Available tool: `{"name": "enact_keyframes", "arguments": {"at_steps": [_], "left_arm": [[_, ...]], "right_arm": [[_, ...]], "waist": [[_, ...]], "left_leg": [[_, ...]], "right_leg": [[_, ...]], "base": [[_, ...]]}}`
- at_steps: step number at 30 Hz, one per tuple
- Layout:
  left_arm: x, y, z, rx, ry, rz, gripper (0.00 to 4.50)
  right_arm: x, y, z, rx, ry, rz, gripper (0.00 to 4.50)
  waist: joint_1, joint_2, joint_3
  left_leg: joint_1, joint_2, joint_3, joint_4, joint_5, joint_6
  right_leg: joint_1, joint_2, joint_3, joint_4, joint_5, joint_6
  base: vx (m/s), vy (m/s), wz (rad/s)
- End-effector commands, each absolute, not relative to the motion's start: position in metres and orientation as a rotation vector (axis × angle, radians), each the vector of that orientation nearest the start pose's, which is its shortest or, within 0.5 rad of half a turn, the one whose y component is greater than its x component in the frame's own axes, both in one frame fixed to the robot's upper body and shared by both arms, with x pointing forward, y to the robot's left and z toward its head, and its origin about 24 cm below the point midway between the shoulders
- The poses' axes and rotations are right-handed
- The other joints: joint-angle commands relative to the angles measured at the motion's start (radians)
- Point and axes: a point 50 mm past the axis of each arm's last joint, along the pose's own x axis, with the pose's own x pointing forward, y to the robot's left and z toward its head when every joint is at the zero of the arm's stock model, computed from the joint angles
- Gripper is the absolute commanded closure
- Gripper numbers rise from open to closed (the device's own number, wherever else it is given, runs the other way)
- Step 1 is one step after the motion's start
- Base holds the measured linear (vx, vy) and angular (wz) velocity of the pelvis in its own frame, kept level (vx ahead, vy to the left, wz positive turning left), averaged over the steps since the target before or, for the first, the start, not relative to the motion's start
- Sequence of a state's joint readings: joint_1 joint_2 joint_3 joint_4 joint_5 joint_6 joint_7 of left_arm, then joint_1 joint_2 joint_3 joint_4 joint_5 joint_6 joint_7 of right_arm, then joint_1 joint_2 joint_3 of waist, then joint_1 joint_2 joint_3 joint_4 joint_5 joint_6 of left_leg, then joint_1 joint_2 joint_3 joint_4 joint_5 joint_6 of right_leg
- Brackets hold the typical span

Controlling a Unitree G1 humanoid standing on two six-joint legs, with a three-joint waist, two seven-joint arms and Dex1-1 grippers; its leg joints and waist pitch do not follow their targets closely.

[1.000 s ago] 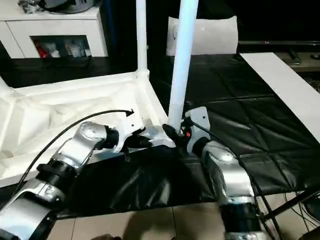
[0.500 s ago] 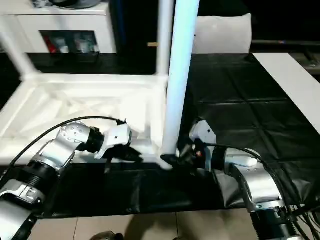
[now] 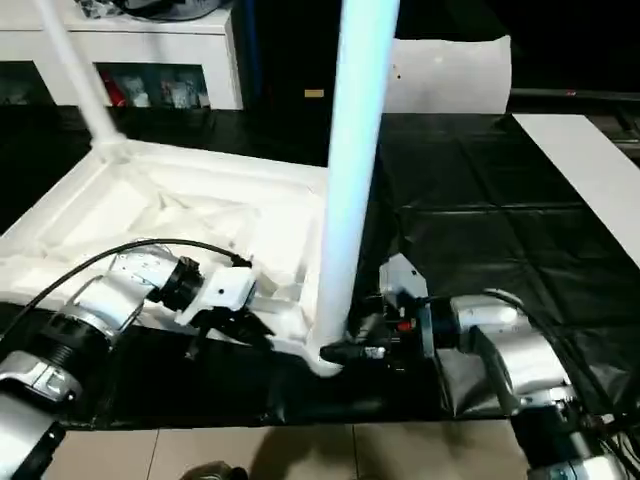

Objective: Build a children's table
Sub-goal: Rotate leg to tighten

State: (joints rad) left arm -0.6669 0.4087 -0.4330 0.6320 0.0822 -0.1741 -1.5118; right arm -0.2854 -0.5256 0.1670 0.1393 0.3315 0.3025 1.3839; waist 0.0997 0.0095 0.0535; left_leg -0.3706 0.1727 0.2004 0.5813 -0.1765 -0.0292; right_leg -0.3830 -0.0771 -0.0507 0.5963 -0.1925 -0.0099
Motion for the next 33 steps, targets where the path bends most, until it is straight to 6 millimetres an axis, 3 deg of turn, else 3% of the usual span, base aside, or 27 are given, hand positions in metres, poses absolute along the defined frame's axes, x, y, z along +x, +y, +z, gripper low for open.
{"name": "enact_keyframes", "arguments": {"at_steps": [1,10,18,21,23,25,26,28,30,31,32,33], "left_arm": [[0.298,0.116,0.056,0.758,0.472,-1.855,4.50],[0.299,0.115,0.056,0.761,0.463,-1.869,4.50],[0.302,0.112,0.056,0.689,0.449,-1.797,4.50],[0.308,0.106,0.056,0.647,0.432,-1.699,4.50],[0.315,0.099,0.055,0.572,0.419,-1.582,4.50],[0.319,0.091,0.054,0.517,0.419,-1.510,4.50],[0.322,0.085,0.055,0.484,0.424,-1.460,4.50],[0.325,0.077,0.055,0.436,0.429,-1.390,4.50],[0.329,0.071,0.056,0.410,0.425,-1.338,4.50],[0.330,0.068,0.057,0.400,0.422,-1.313,4.50],[0.333,0.063,0.058,0.373,0.420,-1.256,4.50],[0.335,0.058,0.058,0.351,0.417,-1.209,4.50]], "right_arm": [[0.258,-0.169,0.069,-0.058,0.362,1.494,1.61],[0.257,-0.164,0.067,-0.043,0.364,1.527,2.44],[0.249,-0.153,0.064,0.043,0.355,1.489,2.56],[0.253,-0.143,0.060,0.053,0.330,1.362,2.57],[0.262,-0.132,0.055,0.056,0.326,1.208,2.57],[0.269,-0.123,0.050,0.066,0.342,1.101,2.57],[0.275,-0.117,0.048,0.083,0.356,1.032,2.59],[0.282,-0.110,0.046,0.106,0.379,0.933,2.59],[0.290,-0.105,0.045,0.110,0.393,0.852,2.60],[0.293,-0.102,0.045,0.107,0.395,0.818,2.60],[0.299,-0.097,0.045,0.107,0.399,0.756,2.60],[0.304,-0.092,0.045,0.108,0.403,0.713,2.60]], "waist": [[-0.002,-0.010,-0.065],[0.002,-0.009,-0.064],[0.007,-0.005,-0.064],[0.004,-0.002,-0.058],[-0.011,-0.003,-0.049],[-0.021,-0.006,-0.047],[-0.027,-0.006,-0.044],[-0.052,-0.003,-0.040],[-0.074,0.002,-0.043],[-0.088,0.003,-0.043],[-0.097,0.011,-0.044],[-0.103,0.012,-0.045]], "left_leg": [[0.021,0.071,-0.025,-0.063,-0.193,0.050],[0.022,0.070,-0.026,-0.065,-0.211,0.037],[0.023,0.071,-0.025,-0.066,-0.204,0.036],[0.023,0.068,-0.028,-0.071,-0.253,0.014],[0.030,0.061,-0.035,-0.073,-0.336,-0.025],[0.038,0.056,-0.043,-0.072,-0.374,-0.038],[0.036,0.057,-0.045,-0.074,-0.383,-0.041],[0.035,0.054,-0.059,-0.078,-0.455,-0.063],[0.034,0.052,-0.066,-0.080,-0.500,-0.073],[0.027,0.052,-0.071,-0.084,-0.528,-0.070],[0.029,0.055,-0.073,-0.089,-0.556,-0.072],[0.031,0.055,-0.076,-0.089,-0.573,-0.073]], "right_leg": [[0.032,-0.080,0.043,-0.061,-0.176,-0.247],[0.032,-0.080,0.043,-0.065,-0.211,-0.239],[0.032,-0.079,0.044,-0.063,-0.190,-0.240],[0.029,-0.082,0.044,-0.071,-0.272,-0.225],[0.020,-0.085,0.043,-0.090,-0.460,-0.176],[0.015,-0.089,0.040,-0.107,-0.591,-0.127],[0.014,-0.088,0.039,-0.108,-0.615,-0.117],[0.012,-0.086,0.024,-0.117,-0.696,-0.076],[0.015,-0.084,0.011,-0.119,-0.681,-0.070],[0.025,-0.084,-0.004,-0.123,-0.664,-0.061],[0.025,-0.085,-0.007,-0.124,-0.625,-0.066],[0.023,-0.086,-0.011,-0.126,-0.611,-0.073]], "base": [[0.000,0.000,0.00],[0.000,0.000,0.00],[0.000,0.000,0.00],[0.000,0.000,0.00],[0.000,0.000,0.00],[-0.057,-0.006,-0.04],[-0.052,0.009,-0.10],[-0.052,0.028,-0.16],[-0.021,0.028,-0.10],[-0.042,0.057,-0.21],[-0.029,0.055,-0.20],[0.000,0.000,0.00]]}}
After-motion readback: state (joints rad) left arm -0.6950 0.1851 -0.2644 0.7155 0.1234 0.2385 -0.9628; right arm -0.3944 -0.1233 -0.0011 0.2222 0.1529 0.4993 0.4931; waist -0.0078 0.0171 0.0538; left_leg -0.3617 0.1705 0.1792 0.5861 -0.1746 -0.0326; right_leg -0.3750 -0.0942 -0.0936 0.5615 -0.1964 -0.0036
